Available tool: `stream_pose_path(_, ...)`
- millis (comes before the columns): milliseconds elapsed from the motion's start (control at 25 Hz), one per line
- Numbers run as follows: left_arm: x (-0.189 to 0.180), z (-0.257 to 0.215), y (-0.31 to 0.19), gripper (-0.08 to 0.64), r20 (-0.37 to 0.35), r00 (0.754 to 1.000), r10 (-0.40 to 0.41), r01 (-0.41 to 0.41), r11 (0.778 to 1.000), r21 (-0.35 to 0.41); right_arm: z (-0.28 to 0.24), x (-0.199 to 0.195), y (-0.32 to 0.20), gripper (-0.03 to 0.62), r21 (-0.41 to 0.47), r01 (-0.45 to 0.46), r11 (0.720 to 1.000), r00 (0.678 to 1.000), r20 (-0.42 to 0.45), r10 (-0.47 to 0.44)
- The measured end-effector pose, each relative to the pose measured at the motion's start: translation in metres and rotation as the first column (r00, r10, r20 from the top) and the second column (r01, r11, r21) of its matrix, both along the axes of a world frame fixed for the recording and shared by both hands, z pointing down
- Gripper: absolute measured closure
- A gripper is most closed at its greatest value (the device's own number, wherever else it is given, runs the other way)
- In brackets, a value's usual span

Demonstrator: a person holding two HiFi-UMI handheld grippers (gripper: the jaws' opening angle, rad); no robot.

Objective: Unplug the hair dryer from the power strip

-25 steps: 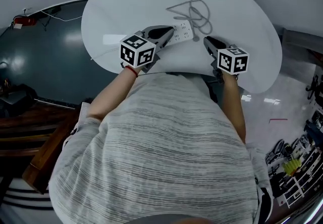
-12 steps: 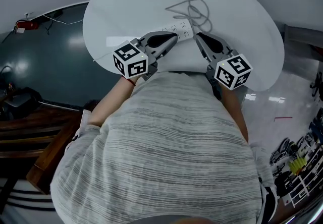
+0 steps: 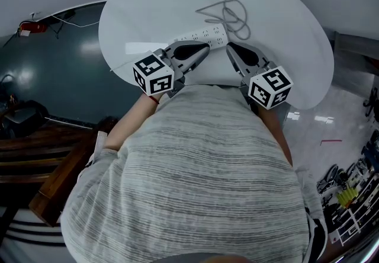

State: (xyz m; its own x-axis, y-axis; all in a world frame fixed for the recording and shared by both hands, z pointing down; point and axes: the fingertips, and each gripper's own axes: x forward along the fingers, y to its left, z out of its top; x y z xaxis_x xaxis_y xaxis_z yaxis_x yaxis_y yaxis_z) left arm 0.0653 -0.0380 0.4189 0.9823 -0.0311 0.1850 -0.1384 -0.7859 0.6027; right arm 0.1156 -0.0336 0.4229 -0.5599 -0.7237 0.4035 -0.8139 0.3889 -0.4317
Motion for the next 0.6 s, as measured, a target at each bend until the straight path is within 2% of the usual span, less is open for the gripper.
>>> stream_pose_path(600,-0.0032,0.0006,-0.0042,0.554,-0.005,1.000,-0.025,0.025,1.000,0.002,0.0027,-0.0021,-0.0037,0.568,-0.011,0.012,1.000,1.000,0.007,-0.012)
